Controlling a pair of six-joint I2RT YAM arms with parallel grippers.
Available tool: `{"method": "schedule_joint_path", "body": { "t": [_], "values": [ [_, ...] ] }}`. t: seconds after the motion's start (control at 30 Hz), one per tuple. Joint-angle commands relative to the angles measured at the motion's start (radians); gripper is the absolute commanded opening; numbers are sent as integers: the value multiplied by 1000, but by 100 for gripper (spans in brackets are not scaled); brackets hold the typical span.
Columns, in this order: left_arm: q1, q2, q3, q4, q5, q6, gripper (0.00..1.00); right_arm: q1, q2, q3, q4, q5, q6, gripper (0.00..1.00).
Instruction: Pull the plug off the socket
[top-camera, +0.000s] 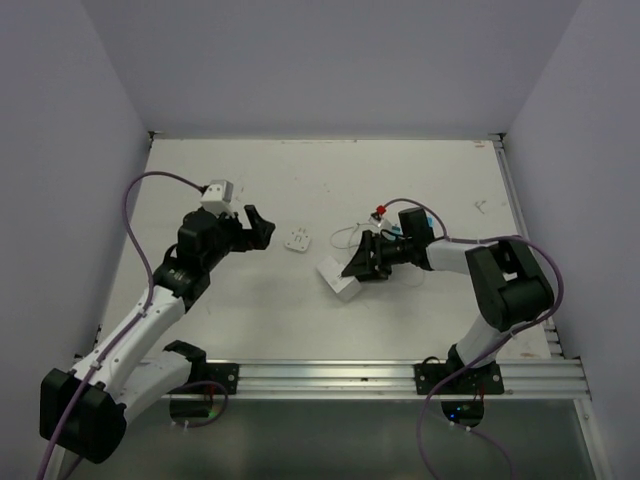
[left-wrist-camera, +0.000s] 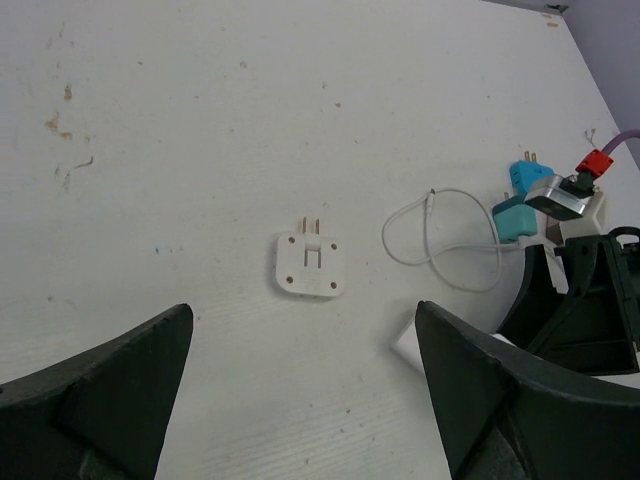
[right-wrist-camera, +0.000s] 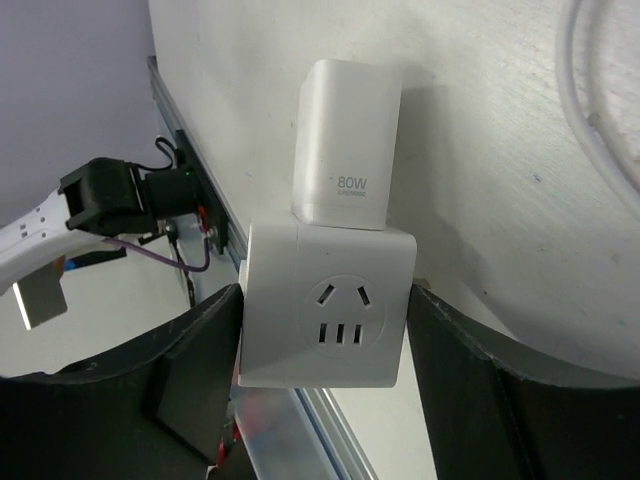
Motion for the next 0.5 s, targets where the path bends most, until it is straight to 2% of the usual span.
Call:
{"method": "schedule_joint_path", "body": {
  "t": [0.0, 0.17, 0.47],
  "values": [
    [4, -50, -16, -78, -10, 48, 96, -34, -46, 32, -87, 64, -60, 71],
    [4, -70, -24, -93, -4, 57, 96, -38, -91, 81, -189, 112, -108, 86],
    [6, -59, -31, -86, 7, 58, 96, -34, -230, 159, -387, 259, -227, 96]
  ]
}}
